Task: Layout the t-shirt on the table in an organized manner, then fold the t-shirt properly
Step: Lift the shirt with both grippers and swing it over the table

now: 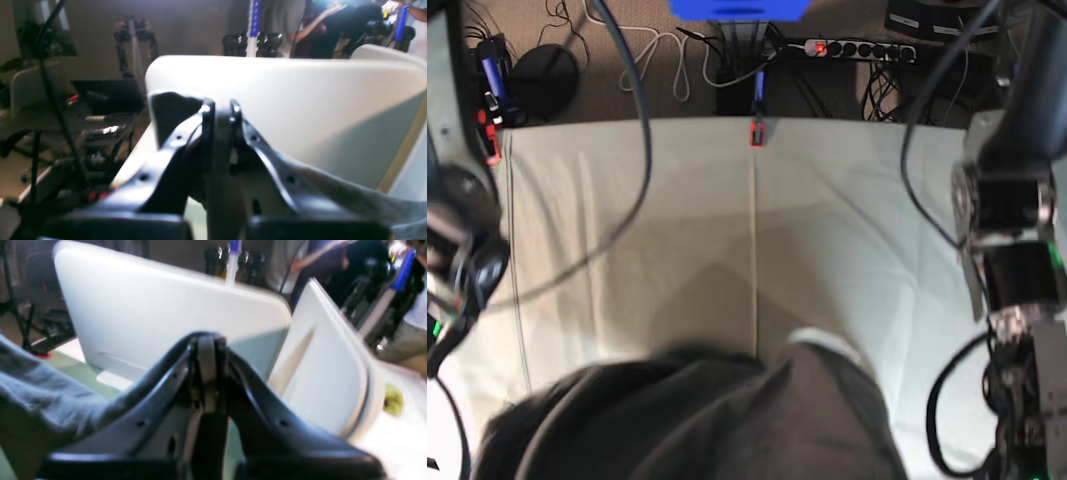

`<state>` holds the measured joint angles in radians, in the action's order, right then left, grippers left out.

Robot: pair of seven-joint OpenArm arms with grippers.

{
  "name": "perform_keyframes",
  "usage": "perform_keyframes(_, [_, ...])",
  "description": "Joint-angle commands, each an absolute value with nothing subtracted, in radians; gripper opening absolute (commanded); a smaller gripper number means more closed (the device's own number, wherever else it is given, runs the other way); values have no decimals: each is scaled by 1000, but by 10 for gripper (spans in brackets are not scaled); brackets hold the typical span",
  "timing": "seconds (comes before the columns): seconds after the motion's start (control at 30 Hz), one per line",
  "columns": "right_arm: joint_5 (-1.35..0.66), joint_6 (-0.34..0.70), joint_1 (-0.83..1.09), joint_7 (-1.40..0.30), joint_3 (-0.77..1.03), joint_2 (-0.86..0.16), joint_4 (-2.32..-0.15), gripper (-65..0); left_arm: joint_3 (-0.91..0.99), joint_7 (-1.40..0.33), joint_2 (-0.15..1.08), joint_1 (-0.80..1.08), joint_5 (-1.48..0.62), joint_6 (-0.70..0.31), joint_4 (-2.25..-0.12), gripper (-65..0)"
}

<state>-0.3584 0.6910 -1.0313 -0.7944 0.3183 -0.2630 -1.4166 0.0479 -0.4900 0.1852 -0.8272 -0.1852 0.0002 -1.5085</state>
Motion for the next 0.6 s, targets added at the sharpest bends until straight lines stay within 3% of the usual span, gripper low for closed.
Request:
perform_keyframes(0.0, [-378, 698, -1096, -756, 320, -295, -1423, -650, 45, -453, 193, -889, -180, 2, -1529, -649])
perform_keyframes(0.27, [-384, 698, -1196, -711, 265, -349, -1363, -650, 42, -446, 193, -960, -182, -1, -1503, -649])
perform_keyframes(0.4, [-384, 698, -1086, -711, 274, -352, -1414, -650, 47, -446, 202, -888, -189, -2, -1518, -649])
perform_keyframes(0.57, [-386, 698, -812, -711, 352, -332, -1587, -650, 47, -444, 203, -708, -189, -4, -1609, -649])
